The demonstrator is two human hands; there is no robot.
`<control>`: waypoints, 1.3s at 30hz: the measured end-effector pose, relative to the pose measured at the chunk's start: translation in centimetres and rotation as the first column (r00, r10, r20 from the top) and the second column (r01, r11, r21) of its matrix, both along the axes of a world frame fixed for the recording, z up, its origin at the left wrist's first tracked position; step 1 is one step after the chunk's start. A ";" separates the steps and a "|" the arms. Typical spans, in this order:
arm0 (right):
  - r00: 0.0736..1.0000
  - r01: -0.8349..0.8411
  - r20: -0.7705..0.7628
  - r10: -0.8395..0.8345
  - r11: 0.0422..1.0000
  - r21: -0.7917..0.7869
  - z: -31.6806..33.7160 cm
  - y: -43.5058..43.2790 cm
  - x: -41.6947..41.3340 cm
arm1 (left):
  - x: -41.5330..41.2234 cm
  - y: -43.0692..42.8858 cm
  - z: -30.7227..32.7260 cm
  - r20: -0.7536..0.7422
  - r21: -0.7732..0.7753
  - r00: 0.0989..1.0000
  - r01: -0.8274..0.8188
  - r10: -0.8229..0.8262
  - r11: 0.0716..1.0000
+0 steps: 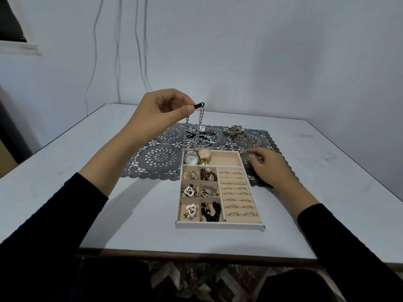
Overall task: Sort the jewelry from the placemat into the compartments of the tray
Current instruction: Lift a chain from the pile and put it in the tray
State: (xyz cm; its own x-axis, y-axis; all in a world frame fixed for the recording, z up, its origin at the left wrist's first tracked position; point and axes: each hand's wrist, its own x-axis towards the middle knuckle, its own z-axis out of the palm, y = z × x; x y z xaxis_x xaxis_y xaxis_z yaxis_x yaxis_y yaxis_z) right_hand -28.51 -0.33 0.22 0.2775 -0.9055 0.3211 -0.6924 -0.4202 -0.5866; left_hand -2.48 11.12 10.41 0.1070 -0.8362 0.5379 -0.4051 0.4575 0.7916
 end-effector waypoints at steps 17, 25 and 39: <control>0.971 -0.056 -0.231 0.057 0.998 0.008 -2.2 -0.9 -0.8 | -0.8 0.1 -2.0 0.028 0.058 0.999 0.043 -0.045 0.997; 0.974 -0.052 -0.220 0.056 0.998 0.024 -2.4 -1.1 -1.0 | 0.1 -0.2 -3.6 0.007 0.106 1.000 0.028 -0.028 0.994; 0.971 -0.062 -0.232 0.061 0.998 0.002 -2.3 -1.1 -1.0 | 1.6 -0.4 -6.0 0.106 0.179 0.993 0.040 -0.060 0.983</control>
